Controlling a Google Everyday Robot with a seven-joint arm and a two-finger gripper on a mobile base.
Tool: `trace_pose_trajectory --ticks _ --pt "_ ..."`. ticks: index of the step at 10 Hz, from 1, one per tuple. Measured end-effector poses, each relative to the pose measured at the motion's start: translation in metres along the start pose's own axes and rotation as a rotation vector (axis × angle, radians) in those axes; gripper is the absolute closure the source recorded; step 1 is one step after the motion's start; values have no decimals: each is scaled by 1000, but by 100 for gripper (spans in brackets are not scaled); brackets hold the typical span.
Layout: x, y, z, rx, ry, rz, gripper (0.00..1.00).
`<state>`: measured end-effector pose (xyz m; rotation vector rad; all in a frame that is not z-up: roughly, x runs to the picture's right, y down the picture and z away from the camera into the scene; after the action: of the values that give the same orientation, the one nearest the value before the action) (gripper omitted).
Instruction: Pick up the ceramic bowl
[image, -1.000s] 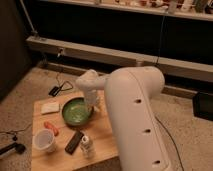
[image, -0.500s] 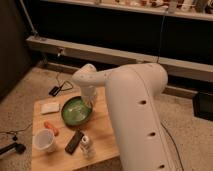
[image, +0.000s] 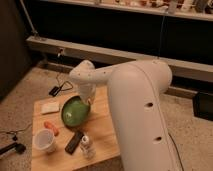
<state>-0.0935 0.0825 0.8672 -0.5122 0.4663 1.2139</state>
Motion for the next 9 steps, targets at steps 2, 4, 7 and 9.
trace_pose_trajectory --ticks 2,4,7,9 --pt "-5 2 -16 7 -20 7 100" --pt "-16 13 -52 8 -81 -8 100" --pt "-25 32 -103 11 -181 -31 100" --pt "-22 28 -125 60 -213 -4 100"
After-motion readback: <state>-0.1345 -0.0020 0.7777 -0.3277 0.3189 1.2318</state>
